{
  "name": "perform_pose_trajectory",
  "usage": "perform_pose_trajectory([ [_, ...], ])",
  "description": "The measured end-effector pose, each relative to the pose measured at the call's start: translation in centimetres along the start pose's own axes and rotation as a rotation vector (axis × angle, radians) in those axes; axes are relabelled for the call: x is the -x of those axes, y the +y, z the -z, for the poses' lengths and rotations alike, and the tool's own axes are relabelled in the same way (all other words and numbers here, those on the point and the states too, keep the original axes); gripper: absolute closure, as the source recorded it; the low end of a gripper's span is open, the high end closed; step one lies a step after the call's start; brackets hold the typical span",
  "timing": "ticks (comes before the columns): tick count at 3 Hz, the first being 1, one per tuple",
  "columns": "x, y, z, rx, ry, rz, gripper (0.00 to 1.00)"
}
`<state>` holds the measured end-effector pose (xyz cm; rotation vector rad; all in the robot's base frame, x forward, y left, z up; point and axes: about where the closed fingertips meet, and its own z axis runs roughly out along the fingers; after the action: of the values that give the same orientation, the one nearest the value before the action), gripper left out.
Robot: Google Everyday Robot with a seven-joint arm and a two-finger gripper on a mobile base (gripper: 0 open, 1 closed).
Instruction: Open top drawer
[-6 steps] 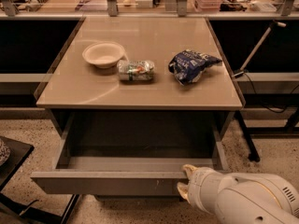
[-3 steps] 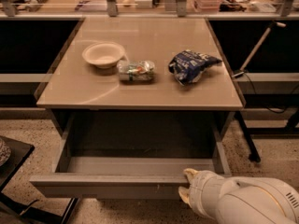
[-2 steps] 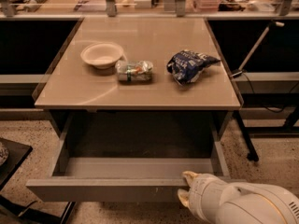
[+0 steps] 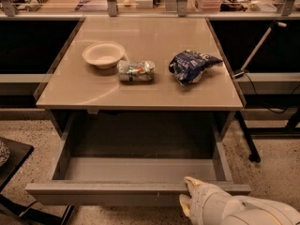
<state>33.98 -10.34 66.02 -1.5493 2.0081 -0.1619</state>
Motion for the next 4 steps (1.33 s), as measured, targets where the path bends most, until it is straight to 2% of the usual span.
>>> perform_pose_trajectory([
  [1,0.16,1.09,0.06,0.009,-0.001,0.026,1.0],
  [2,0.25,0.98,0.23,0.009,0.0,0.026,1.0],
  [4,0.42,1.25,0.89,-0.021,0.006,0.058,1.0],
])
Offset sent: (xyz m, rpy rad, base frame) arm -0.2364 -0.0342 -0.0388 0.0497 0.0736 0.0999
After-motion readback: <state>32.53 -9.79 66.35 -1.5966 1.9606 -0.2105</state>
